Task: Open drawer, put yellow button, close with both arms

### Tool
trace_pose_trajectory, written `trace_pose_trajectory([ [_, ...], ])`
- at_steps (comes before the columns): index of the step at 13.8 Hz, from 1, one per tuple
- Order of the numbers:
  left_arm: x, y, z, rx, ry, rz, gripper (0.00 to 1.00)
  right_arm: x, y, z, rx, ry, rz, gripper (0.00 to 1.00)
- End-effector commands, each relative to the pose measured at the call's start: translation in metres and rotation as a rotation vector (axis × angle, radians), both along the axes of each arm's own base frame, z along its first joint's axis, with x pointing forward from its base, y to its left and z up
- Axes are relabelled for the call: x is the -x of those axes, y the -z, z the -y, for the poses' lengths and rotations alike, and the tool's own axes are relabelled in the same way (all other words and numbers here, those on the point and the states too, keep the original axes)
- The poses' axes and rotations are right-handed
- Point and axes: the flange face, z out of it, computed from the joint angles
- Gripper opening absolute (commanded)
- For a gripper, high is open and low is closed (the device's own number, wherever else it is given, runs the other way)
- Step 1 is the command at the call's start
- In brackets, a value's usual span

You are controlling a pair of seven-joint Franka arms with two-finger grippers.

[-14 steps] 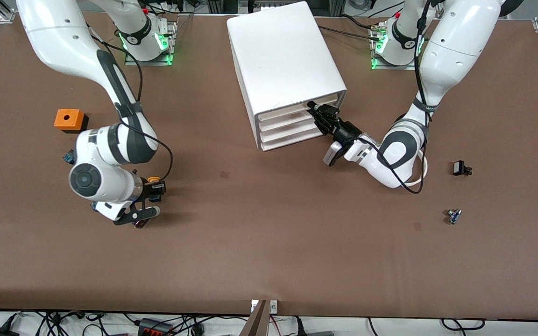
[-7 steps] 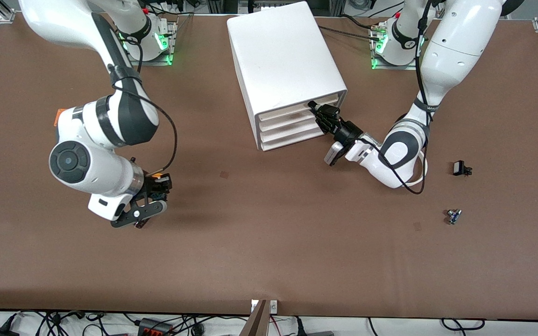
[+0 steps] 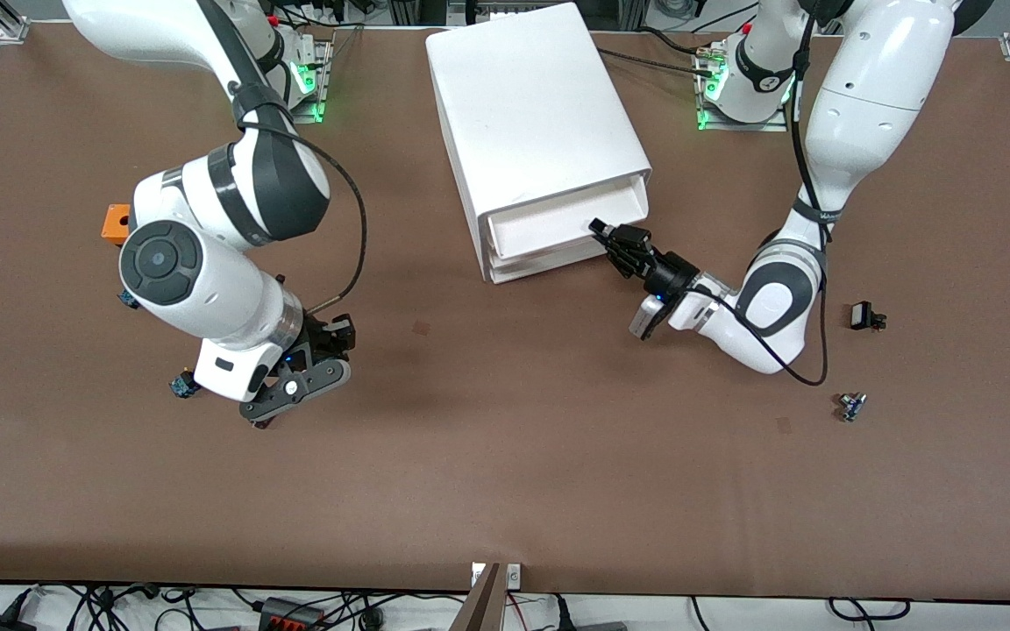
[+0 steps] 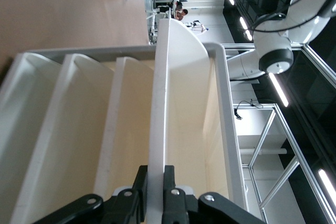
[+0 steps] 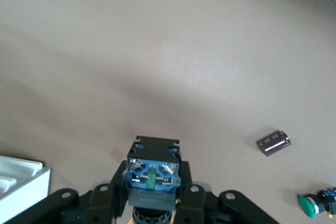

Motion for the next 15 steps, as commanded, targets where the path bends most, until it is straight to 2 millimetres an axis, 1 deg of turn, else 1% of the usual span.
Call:
trace_pose_trajectory([
  [1,-0.037,0.016,-0.012,-0.072,-0.054,0.007,0.01,0.002,-0.019,-0.018,-0.021,0.000,0.024,0.00],
  [2,-0.048,0.016,-0.018,-0.103,-0.081,0.022,0.01,0.002,-0.025,-0.022,-0.027,-0.004,0.035,0.00],
  [3,-0.052,0.020,-0.020,-0.118,-0.096,0.024,0.01,0.003,-0.027,-0.025,-0.030,-0.009,0.042,0.00],
  [4,-0.056,0.019,-0.019,-0.125,-0.105,0.038,0.01,0.003,-0.029,-0.027,-0.033,-0.011,0.049,0.00],
  [6,-0.063,0.023,-0.022,-0.146,-0.126,0.048,0.01,0.013,-0.037,-0.050,-0.041,-0.032,0.065,0.00],
  [7,-0.063,0.025,-0.021,-0.145,-0.126,0.046,0.01,0.020,-0.038,-0.066,-0.044,0.004,0.062,0.00],
  [8,-0.065,0.025,-0.027,-0.155,-0.132,0.049,0.01,0.027,-0.039,-0.079,-0.051,0.069,0.056,0.00],
  [9,-0.068,0.023,-0.029,-0.158,-0.136,0.056,0.02,0.032,-0.040,-0.088,-0.057,0.106,0.052,0.00],
  [10,-0.069,0.021,-0.029,-0.158,-0.134,0.062,0.22,0.038,-0.043,-0.099,-0.062,0.102,0.056,0.00],
  [11,-0.070,0.019,-0.029,-0.158,-0.137,0.061,0.80,0.044,-0.045,-0.110,-0.064,0.088,0.057,0.00],
  [12,-0.073,0.014,-0.035,-0.158,-0.145,0.066,1.00,0.050,-0.045,-0.120,-0.065,0.086,0.055,0.00],
  [13,-0.077,0.009,-0.044,-0.164,-0.160,0.060,1.00,0.062,-0.044,-0.139,-0.066,0.094,0.055,0.00],
  [15,-0.082,-0.004,-0.056,-0.203,-0.172,0.027,1.00,0.075,-0.045,-0.162,-0.085,0.131,0.065,0.00],
])
